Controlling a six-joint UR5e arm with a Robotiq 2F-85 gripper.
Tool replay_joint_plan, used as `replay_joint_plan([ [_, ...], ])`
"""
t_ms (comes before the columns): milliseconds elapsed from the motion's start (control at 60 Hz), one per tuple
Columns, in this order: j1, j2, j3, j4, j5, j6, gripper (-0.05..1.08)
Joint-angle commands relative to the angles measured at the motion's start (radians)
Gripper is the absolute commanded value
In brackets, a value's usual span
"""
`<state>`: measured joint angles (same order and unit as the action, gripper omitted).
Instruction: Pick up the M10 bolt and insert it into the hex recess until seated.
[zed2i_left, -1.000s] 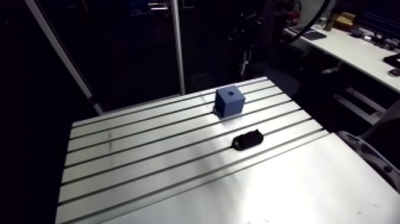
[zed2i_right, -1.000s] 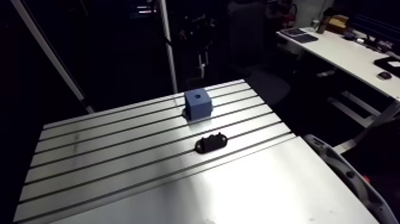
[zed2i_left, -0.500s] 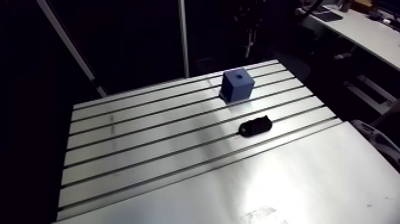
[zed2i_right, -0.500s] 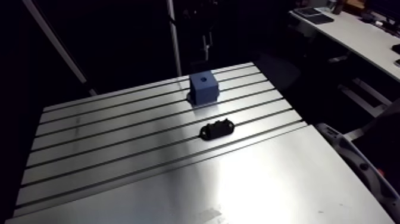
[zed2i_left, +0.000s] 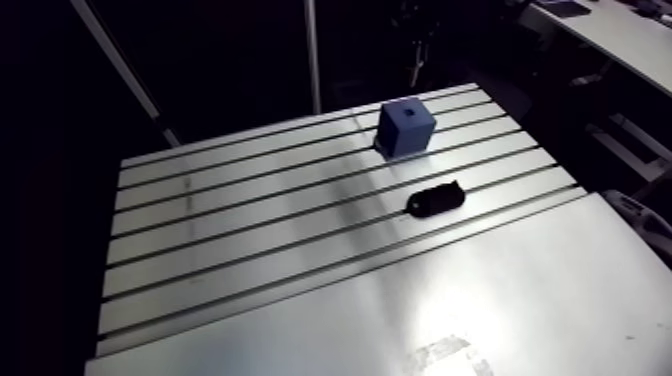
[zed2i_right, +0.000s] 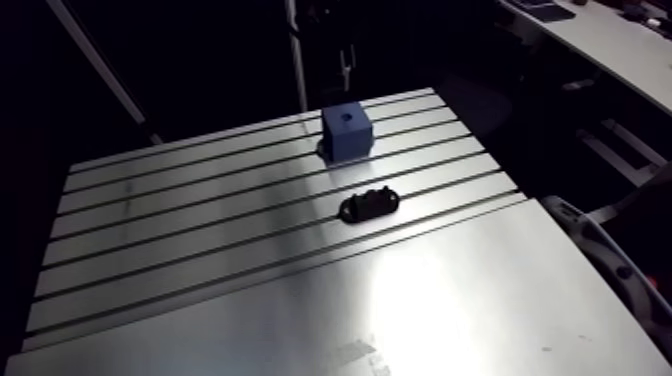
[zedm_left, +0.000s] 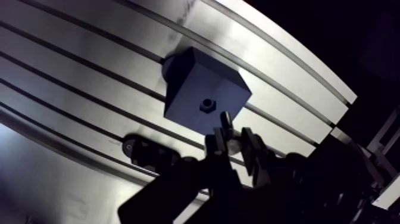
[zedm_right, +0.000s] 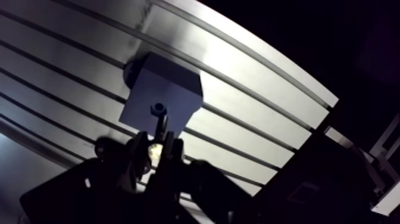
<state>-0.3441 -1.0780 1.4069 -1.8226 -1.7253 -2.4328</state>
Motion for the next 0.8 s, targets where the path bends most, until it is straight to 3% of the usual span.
replay_joint_plan([
  [17, 0.000, 0.007, 0.008, -0.008, -0.003, 0.006, 1.06],
  [800, -0.007, 0.008, 0.071, -0.054, 0.000, 0.013, 1.06],
])
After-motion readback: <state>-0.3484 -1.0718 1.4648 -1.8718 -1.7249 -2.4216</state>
